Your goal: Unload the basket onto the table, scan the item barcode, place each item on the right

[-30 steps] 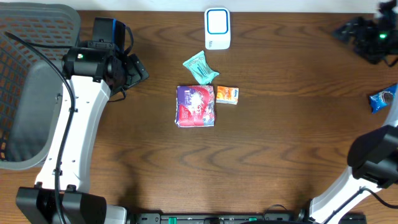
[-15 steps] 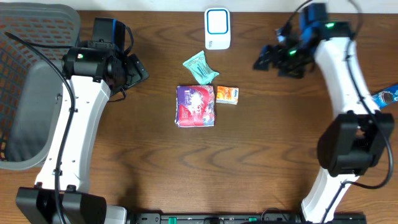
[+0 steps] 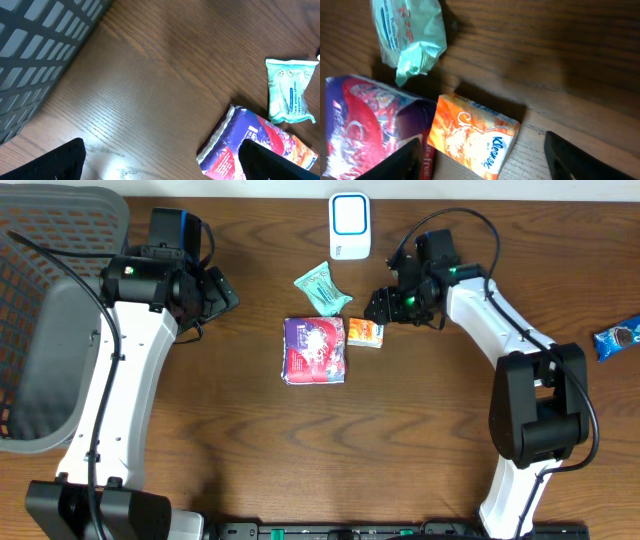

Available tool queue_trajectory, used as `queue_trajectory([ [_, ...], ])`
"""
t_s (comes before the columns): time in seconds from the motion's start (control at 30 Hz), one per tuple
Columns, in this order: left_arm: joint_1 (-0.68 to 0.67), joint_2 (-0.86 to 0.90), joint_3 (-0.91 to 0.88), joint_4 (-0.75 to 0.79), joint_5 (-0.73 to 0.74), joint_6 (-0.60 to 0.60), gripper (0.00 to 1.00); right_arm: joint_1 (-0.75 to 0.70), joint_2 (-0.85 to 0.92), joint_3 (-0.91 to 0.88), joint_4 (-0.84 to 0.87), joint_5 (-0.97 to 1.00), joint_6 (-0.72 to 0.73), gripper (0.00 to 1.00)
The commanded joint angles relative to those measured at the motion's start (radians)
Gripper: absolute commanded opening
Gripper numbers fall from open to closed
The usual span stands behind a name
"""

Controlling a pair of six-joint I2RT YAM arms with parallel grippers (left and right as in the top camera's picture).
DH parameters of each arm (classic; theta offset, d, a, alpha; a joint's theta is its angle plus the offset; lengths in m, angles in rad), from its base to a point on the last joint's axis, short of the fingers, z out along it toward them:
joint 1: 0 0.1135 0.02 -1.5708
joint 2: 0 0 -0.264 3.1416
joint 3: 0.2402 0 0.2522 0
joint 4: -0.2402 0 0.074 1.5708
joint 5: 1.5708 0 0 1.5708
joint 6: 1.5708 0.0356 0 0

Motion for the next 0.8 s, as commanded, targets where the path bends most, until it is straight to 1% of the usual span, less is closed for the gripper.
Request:
queue_trajectory([
  [0.0, 0.003, 0.000, 0.003, -0.006, -0.013, -0.008, 0.98, 0.015, 0.007, -0.043, 0.034, -0.045, -0.033, 0.68],
  [0.13, 0.003, 0.000, 0.003, -0.006, -0.013, -0.008, 0.98, 0.035, 0.007, -0.090, 0.048, -0.051, -0.011, 0.68],
  [0.2, 0.003, 0.000, 0.003, -0.006, -0.013, -0.008, 0.98, 0.040, 0.007, -0.095, 0.008, -0.052, 0.049, 0.69],
  [0.23, 0.003, 0.000, 0.003, -0.006, -0.013, -0.008, 0.98, 0.041, 0.007, -0.095, -0.021, -0.052, 0.103, 0.66],
  [0.37, 0.003, 0.000, 0.003, -0.006, -0.013, -0.008, 0.98, 0.040, -0.010, -0.094, -0.081, -0.052, 0.214, 0.72],
  [0.47, 0.003, 0.000, 0.003, -0.006, -0.013, -0.008, 0.98, 0.029, -0.044, -0.092, -0.109, -0.024, 0.237, 0.74],
  [0.53, 0.003, 0.000, 0.003, -0.006, -0.013, -0.008, 0.98, 0.016, -0.079, -0.089, -0.132, 0.017, 0.280, 0.76],
  [0.67, 0.003, 0.000, 0.003, -0.006, -0.013, -0.008, 0.98, 0.003, -0.142, -0.089, -0.168, -0.023, 0.312, 0.82],
  [0.7, 0.003, 0.000, 0.003, -0.006, -0.013, -0.008, 0.98, 0.003, -0.155, -0.089, -0.176, -0.049, 0.312, 0.82],
  [0.73, 0.003, 0.000, 0.003, -0.006, -0.013, -0.008, 0.98, 0.006, -0.164, -0.089, -0.180, -0.081, 0.313, 0.78],
  [0.77, 0.003, 0.000, 0.003, -0.006, -0.013, -0.008, 0.98, 0.009, -0.170, -0.089, -0.181, -0.115, 0.313, 0.64],
])
